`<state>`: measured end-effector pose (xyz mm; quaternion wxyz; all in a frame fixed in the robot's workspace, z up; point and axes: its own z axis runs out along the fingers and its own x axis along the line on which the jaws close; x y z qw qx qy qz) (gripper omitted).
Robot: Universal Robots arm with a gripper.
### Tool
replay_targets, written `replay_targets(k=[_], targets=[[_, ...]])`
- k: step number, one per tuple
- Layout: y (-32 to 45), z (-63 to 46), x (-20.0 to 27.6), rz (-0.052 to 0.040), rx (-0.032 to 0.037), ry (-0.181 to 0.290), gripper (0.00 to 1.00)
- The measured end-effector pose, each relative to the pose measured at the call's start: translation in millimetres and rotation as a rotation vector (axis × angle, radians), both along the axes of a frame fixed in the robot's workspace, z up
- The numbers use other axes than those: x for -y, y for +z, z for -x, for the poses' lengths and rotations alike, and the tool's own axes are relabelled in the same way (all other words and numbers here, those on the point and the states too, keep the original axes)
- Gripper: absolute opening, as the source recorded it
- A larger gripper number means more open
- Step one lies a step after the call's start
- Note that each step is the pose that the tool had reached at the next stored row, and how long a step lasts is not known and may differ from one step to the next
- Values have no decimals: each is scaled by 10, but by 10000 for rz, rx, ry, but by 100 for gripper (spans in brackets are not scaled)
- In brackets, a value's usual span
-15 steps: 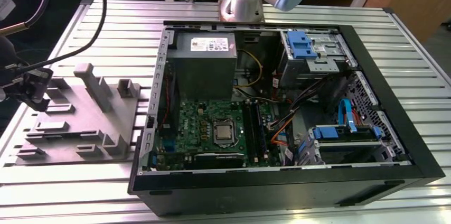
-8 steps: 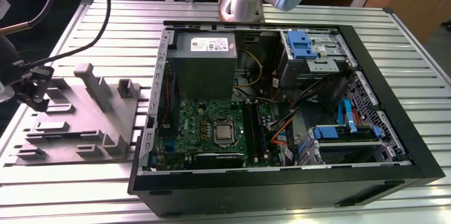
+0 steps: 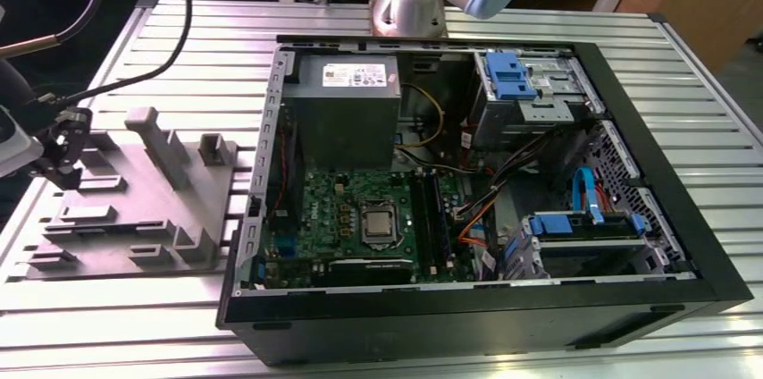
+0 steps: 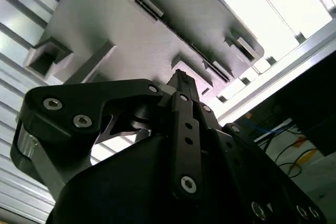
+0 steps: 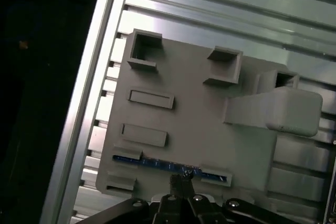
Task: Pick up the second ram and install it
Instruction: 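Pick up the second ram and move it above second insertion slot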
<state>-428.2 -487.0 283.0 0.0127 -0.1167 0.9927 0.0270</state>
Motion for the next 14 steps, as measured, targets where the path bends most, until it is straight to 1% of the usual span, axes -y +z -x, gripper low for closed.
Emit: replay_targets(k=[14], targets=[[-55,0,0,4,1,2551,10]])
